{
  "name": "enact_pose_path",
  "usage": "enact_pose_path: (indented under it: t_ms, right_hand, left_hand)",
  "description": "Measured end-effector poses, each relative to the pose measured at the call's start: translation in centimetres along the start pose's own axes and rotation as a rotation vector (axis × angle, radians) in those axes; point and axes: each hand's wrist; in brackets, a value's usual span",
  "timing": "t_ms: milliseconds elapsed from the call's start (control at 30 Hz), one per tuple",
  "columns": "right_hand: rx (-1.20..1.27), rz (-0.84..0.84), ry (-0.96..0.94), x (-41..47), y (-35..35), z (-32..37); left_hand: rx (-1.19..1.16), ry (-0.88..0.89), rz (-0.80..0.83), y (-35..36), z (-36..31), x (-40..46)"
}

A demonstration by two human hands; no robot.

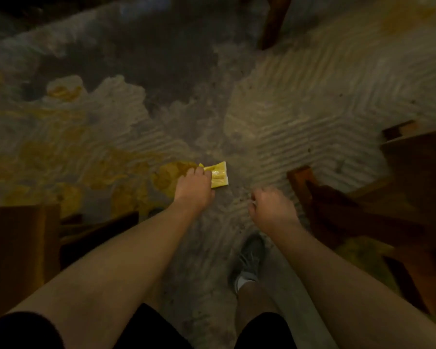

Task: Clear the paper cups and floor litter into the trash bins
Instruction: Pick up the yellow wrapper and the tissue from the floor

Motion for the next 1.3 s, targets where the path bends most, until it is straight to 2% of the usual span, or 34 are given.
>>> enact_pose_path:
  t_ms: [167, 267, 367, 533, 633, 900, 1067, 1200, 1300]
  right_hand:
    - [0.068, 0.011, 0.082, 6.1, 8.3, -2.3]
    - [0.059, 0.045, 0.068, 9.8, 14.0, -3.5]
    - [0.053, 0.109, 0.075, 13.0, 18.4, -4.5]
    - [0.039, 0.218, 0.082, 18.1, 24.9, -7.2]
    - [0.009, 0.295, 0.117, 20.5, 28.0, -8.8]
    - [0.052, 0.450, 0.235, 23.5, 34.4, -11.4]
    - [0.006, 0.408, 0.283, 23.1, 36.5, -10.8]
    - [0.009, 0.524, 0.284, 24.1, 34.6, -11.3]
    - [0.086, 0.648, 0.237, 24.8, 29.9, -10.8]
  left_hand:
    - [0.103, 0.059, 0.013, 8.0, 1.4, 9.5]
    - [0.130, 0.076, -0.013, 13.4, 2.1, 14.7]
    - [0.156, 0.082, -0.016, 17.8, 2.2, 18.7]
    - [0.249, 0.058, 0.068, 24.1, 1.8, 24.5]
    - [0.281, 0.071, 0.040, 26.5, 1.5, 26.4]
    - [0.194, 0.040, -0.006, 26.1, 3.1, 28.6]
    - [0.165, 0.087, -0.045, 24.5, 5.3, 28.4]
    - [0.089, 0.082, 0.017, 22.1, 6.7, 25.9]
    - [0.038, 0.101, 0.040, 18.7, 7.8, 23.0]
Point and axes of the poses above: each hand's wrist, its own x-axis towards the middle knuckle, its own y-axis out of the palm, z = x × y, and after that the axes turned 11 degrees about -y, right-handed
